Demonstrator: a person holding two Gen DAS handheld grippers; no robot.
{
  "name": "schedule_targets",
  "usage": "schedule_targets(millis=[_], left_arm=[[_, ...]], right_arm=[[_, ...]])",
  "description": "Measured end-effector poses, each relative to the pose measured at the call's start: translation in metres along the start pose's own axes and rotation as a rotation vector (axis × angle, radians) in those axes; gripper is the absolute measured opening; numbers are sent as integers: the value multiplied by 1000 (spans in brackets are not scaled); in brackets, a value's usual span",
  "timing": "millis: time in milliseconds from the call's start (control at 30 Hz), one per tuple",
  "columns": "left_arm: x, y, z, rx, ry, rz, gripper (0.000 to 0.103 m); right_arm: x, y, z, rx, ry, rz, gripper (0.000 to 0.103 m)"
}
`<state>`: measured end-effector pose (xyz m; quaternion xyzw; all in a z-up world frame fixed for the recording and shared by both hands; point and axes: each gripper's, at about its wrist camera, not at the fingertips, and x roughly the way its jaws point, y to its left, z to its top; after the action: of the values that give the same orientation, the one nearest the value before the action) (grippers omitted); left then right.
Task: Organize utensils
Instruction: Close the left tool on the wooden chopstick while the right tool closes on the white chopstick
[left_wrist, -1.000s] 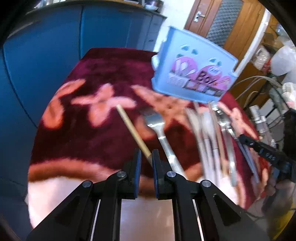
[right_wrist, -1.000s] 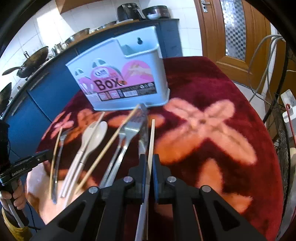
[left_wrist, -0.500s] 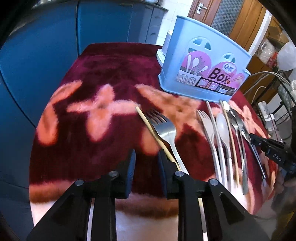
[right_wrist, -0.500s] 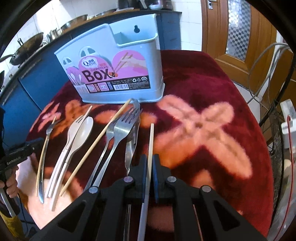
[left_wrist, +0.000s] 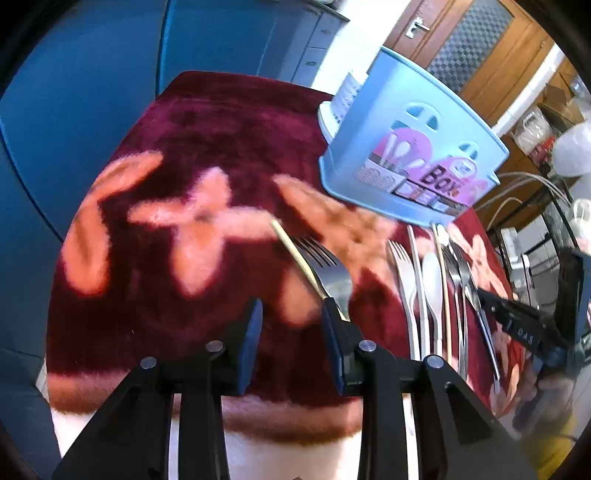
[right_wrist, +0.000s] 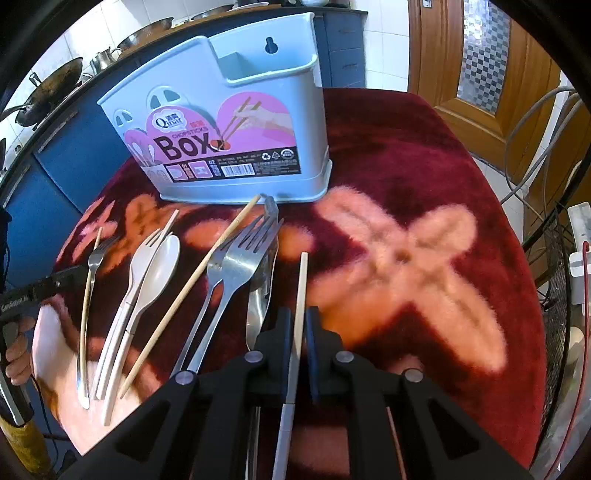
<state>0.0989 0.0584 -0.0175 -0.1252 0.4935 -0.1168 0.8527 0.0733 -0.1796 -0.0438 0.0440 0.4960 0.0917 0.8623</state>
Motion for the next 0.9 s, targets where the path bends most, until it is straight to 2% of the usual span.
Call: schedule_targets(millis=[233, 333, 667, 900], left_arm=[[4, 10, 16, -51, -23, -19, 34], [7, 12, 21, -49, -22, 9, 34], [32, -4, 40, 43, 58, 119, 34], [24, -22, 26, 114, 104, 163, 34]], right_arm=[[0, 1, 0, -1, -2, -1, 10], [0, 1, -1, -2, -3, -4, 10], [1, 3, 1, -10, 11, -11, 10], [4, 2, 7, -21, 62, -3, 11]])
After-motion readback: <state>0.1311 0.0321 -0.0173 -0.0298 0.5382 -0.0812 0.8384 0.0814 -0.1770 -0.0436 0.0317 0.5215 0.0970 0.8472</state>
